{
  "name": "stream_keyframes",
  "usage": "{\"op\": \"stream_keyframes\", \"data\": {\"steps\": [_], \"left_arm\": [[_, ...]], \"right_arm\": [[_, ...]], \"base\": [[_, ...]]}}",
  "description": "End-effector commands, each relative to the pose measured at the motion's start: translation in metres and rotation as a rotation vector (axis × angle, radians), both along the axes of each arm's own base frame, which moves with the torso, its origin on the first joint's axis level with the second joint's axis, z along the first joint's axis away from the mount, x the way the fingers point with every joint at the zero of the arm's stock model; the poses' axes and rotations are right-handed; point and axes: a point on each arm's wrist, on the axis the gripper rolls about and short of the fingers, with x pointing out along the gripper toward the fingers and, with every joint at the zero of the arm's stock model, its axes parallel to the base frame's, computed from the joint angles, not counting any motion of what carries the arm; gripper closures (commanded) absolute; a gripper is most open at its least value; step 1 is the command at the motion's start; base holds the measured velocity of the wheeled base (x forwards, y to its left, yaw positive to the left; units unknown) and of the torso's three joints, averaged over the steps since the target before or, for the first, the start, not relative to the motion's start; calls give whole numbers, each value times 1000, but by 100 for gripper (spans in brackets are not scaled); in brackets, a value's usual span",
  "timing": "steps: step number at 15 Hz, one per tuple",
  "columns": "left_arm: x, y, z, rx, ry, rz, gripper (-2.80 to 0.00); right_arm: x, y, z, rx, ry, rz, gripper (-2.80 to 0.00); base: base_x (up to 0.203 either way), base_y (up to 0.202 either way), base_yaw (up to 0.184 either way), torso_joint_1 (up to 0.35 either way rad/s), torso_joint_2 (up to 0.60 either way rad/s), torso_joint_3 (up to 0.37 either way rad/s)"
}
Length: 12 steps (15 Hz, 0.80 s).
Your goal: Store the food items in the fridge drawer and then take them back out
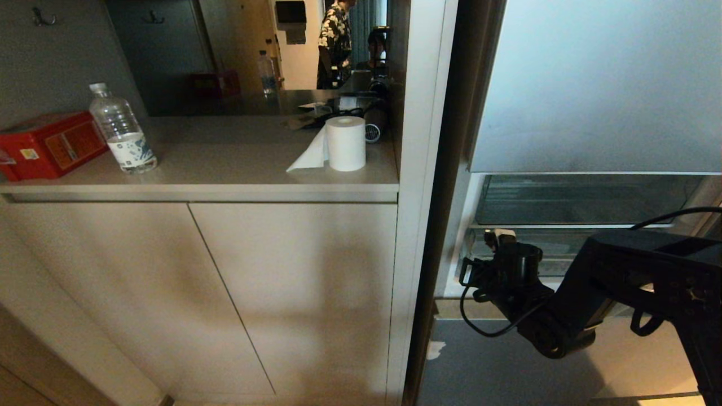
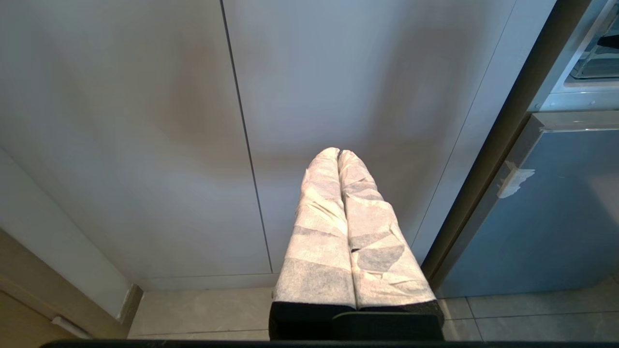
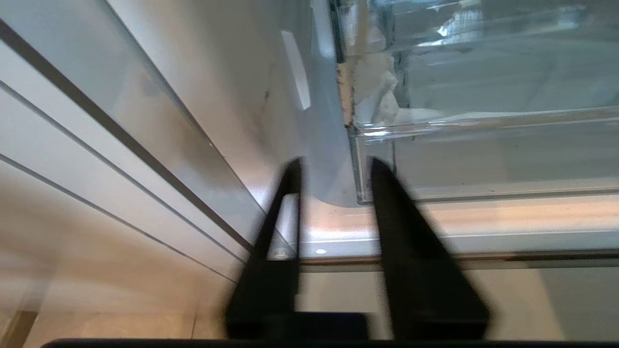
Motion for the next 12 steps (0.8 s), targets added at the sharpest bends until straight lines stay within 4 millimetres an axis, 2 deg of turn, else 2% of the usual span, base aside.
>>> {"op": "stream_keyframes", "data": {"steps": [1, 7, 12], "left_arm": [[0, 0, 0, 0, -2, 0, 0], [0, 0, 0, -2, -2, 1, 0], [0, 0, 0, 0, -2, 0, 0]], "right_arm": [[-1, -4, -2, -4, 5, -6, -280], [6, -42, -1, 31, 12, 35, -280], [10, -47, 2, 11, -22, 36, -280]], "base": [[0, 0, 0, 0, 0, 0], [0, 0, 0, 0, 0, 0], [0, 0, 0, 0, 0, 0]]}}
